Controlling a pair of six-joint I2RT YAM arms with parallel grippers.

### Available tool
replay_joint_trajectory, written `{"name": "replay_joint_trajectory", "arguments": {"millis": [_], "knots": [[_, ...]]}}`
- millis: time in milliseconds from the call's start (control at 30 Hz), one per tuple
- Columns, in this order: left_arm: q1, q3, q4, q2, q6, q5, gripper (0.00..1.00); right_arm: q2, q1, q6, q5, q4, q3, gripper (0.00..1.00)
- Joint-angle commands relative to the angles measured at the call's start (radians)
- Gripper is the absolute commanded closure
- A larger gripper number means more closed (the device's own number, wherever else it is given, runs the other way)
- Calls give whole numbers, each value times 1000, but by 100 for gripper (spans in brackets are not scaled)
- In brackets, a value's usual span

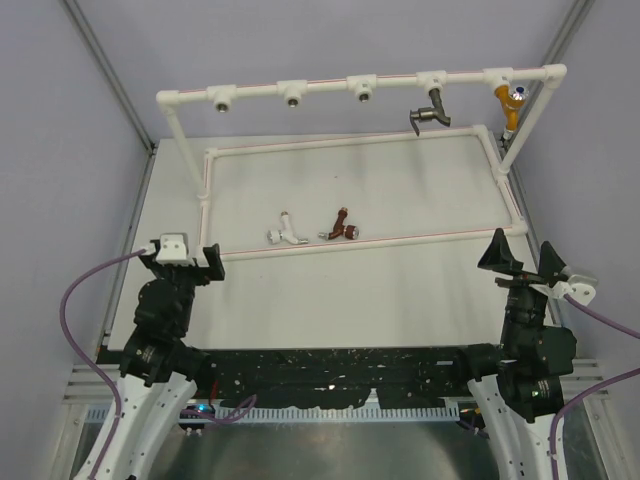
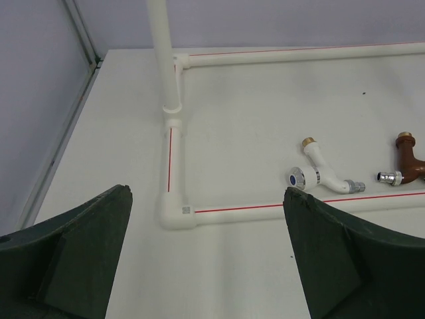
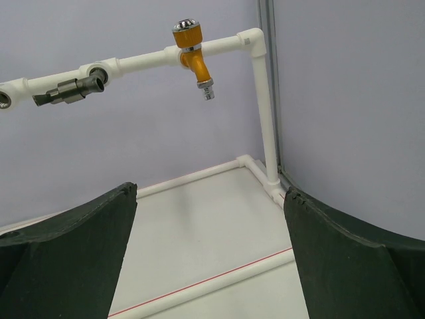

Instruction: Install the water faucets

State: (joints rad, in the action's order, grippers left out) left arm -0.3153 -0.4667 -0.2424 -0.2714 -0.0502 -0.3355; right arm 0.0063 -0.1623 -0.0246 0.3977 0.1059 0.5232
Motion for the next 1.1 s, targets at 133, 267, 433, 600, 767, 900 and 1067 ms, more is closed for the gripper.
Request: {"name": "replay_joint_trajectory", "arguments": {"millis": [133, 267, 433, 600, 767, 900, 1067], "knots": [[-2, -64, 17, -84, -66, 44, 0, -9, -6, -3, -3, -21, -5, 5], [-2, -118, -52, -166, -164, 61, 0, -9, -19, -18, -42, -21, -8, 5], [-4, -176, -96, -331, -241, 104, 0, -9, -62, -24, -40, -5, -6, 4], [-2, -341, -227, -625, -255, 171, 0, -9, -72, -26, -46, -6, -6, 5], [-1, -501, -323, -915, -272, 250, 0, -9, -72, -20, -80, -2, -5, 4], [-1, -602, -357, -1103, -290, 257, 1, -9, -82, -14, -80, 1, -3, 5], [-2, -699, -345, -1271, -287, 291, 0, -9, -83, -20, -99, 6, -2, 4]]}}
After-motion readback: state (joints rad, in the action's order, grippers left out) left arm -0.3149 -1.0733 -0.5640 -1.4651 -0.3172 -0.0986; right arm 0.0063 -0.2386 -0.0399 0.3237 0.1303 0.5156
